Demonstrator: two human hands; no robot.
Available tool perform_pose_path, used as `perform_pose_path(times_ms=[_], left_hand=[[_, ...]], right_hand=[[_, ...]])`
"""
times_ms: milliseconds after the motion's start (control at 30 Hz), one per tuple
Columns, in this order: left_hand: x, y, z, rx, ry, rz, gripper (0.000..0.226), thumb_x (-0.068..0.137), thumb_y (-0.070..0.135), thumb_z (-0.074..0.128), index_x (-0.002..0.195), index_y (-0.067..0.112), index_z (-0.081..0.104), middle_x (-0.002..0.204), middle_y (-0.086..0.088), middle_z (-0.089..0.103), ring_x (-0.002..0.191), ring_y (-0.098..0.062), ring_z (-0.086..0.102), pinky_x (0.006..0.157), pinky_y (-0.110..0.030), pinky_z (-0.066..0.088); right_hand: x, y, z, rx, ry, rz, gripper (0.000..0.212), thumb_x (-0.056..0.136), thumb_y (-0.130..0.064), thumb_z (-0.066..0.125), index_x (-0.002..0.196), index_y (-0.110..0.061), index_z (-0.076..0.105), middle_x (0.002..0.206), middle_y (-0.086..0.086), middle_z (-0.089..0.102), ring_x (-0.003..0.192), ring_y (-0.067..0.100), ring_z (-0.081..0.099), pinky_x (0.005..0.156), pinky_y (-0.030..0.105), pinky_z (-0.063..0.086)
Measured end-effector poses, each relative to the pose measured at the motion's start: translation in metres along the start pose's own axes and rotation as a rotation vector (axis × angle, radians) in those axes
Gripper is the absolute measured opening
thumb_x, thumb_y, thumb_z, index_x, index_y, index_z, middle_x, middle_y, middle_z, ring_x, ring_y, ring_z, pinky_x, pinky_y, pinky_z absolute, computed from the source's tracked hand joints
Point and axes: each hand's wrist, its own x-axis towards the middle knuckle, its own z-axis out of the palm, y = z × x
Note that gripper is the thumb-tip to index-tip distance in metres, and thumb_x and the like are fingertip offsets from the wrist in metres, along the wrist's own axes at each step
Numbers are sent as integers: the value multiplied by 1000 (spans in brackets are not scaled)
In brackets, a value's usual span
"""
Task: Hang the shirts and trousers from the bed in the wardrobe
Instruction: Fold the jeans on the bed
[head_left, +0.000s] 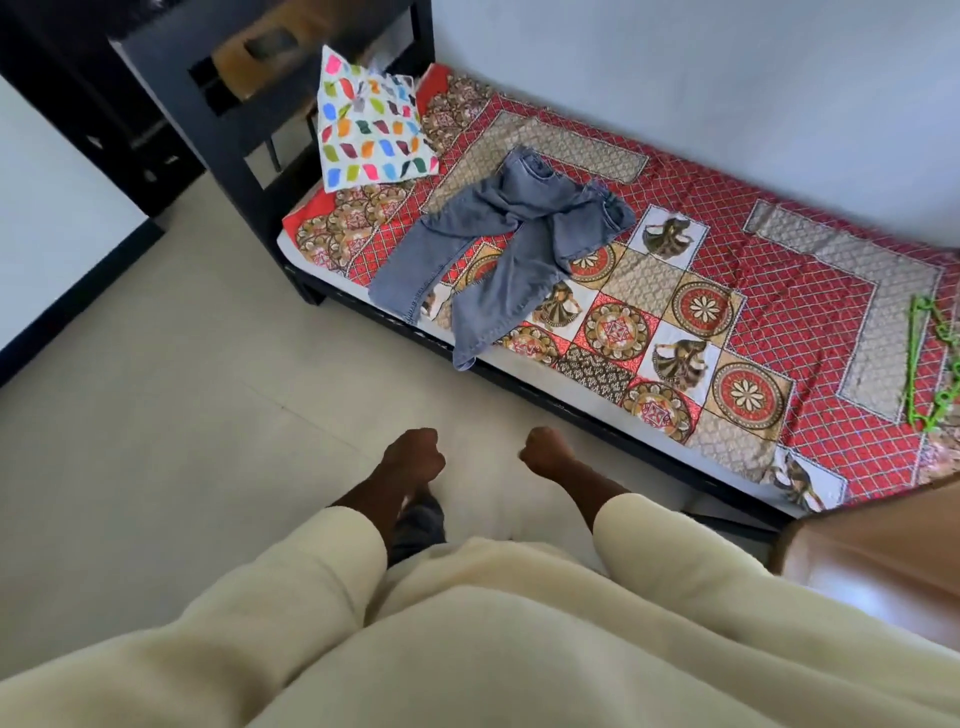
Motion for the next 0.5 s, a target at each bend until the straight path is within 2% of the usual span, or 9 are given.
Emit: perform_pose_path(times_ms=[100,200,267,367,500], left_hand=[[72,4,-46,43,-59,42,29,87,19,55,115,11,61,124,-12,62,110,-31,60,90,-33,50],[135,10,-103,66,-96,104,37,88,19,56,123,9,58,131,-15,58,117,-33,57,95,-34,47],[170,12,-142,85,-112,141,36,87,20,57,121,7,59,128,-16,59,116,-34,57,94,-35,48],[216,14,-189,148,-133,174,28,84,18,55,109,4,60,117,-18,64,108,-35,60,87,-38,50],[275,30,-235,204,-161,238,29,85,15,54,111,2,58,116,-21,63,104,-37,60,84,-42,50]], right_hand=[[53,-21,-34,33,26,65,31,92,-17,52,114,2,62,123,18,61,111,33,59,76,29,42],[88,-47,-67,108,101,148,30,92,-13,51,114,5,61,118,20,63,107,34,61,77,30,45],[109,-70,-87,123,125,184,30,93,-16,53,114,5,61,118,20,64,107,34,61,77,31,46],[134,-106,-114,186,165,210,27,92,-17,56,102,7,65,109,21,66,98,33,64,68,27,42],[163,-139,-146,266,159,228,23,91,-11,56,103,6,66,103,17,65,89,24,58,71,28,43]])
